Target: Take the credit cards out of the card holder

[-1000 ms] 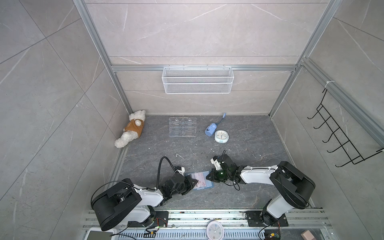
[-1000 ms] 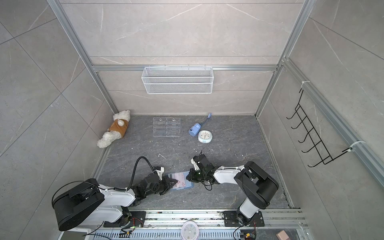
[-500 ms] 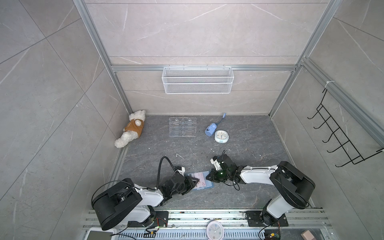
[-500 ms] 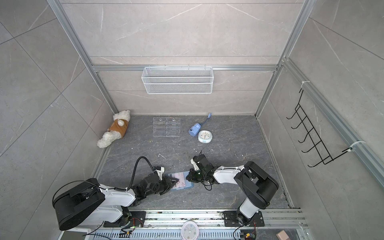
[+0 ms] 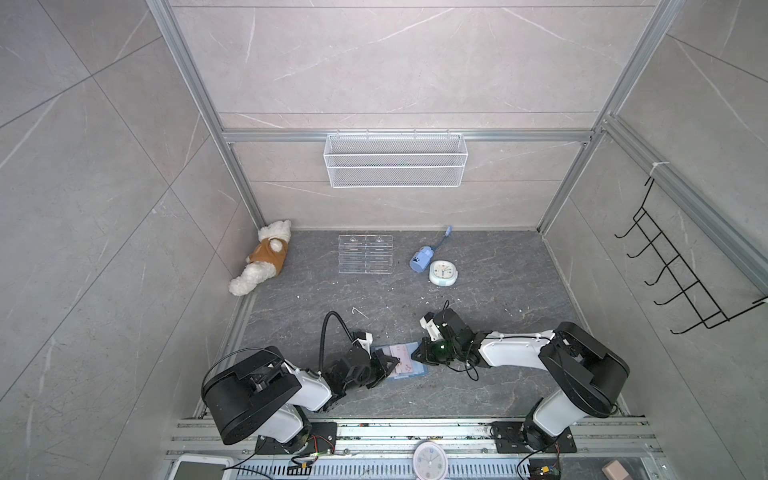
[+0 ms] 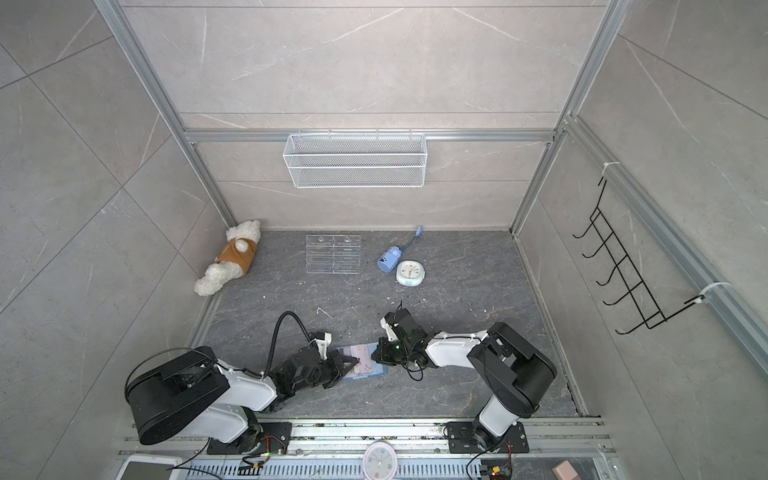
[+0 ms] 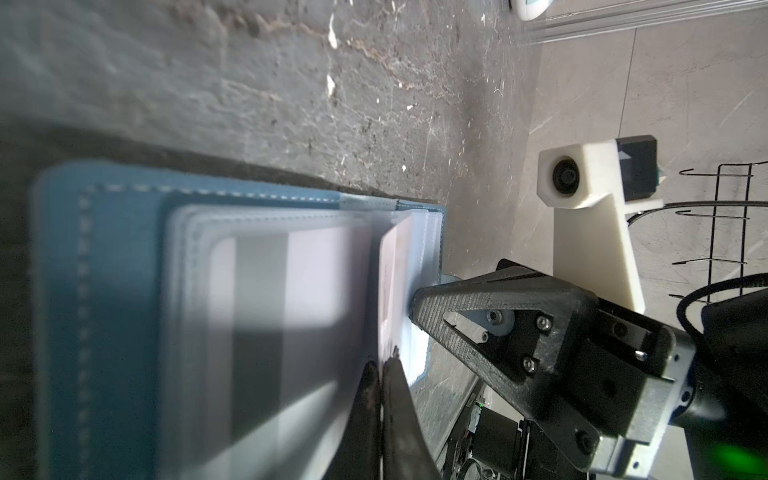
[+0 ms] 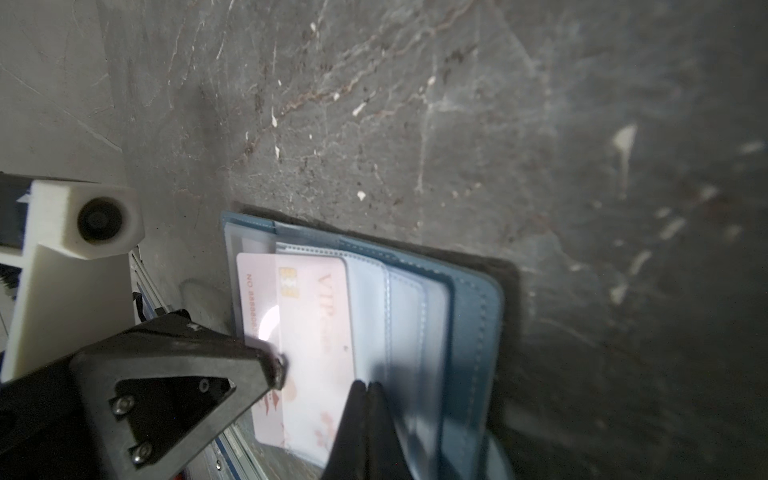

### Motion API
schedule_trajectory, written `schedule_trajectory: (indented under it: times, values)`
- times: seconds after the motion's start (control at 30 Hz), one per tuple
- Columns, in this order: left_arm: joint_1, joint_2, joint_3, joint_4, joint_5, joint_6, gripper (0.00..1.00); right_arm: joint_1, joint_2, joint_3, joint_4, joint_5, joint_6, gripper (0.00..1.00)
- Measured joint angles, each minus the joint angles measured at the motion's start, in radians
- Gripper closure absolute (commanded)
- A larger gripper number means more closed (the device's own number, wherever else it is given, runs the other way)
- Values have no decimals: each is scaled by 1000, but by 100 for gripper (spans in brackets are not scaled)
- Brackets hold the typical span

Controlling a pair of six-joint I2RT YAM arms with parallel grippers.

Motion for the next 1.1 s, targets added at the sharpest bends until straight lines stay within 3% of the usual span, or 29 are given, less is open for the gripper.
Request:
schedule_trajectory:
  times: [0.2,0.4,0.5,0.63,0.73,0.83,1.1]
  values:
    - [0,-166,-11,-147,-26,2,100,0,-1,2,-6,0,0,100]
    - [6,-449,4,-426,-67,5,100,4,-23,17,-75,11,-4,100]
    - [11,-571,32,-534,-87,8,100,6,-52,40,-143,21,-9,83]
    - [15,-681,82,-650,-91,18,100,7,-124,100,-222,30,-11,37]
    - [15,-709,121,-695,-89,27,100,6,-212,155,-283,48,-11,14]
    - [15,-708,162,-718,-86,36,100,-6,-309,201,-342,68,-18,3]
    - [19,-517,302,-618,-24,35,100,-199,-563,237,-502,38,-30,1]
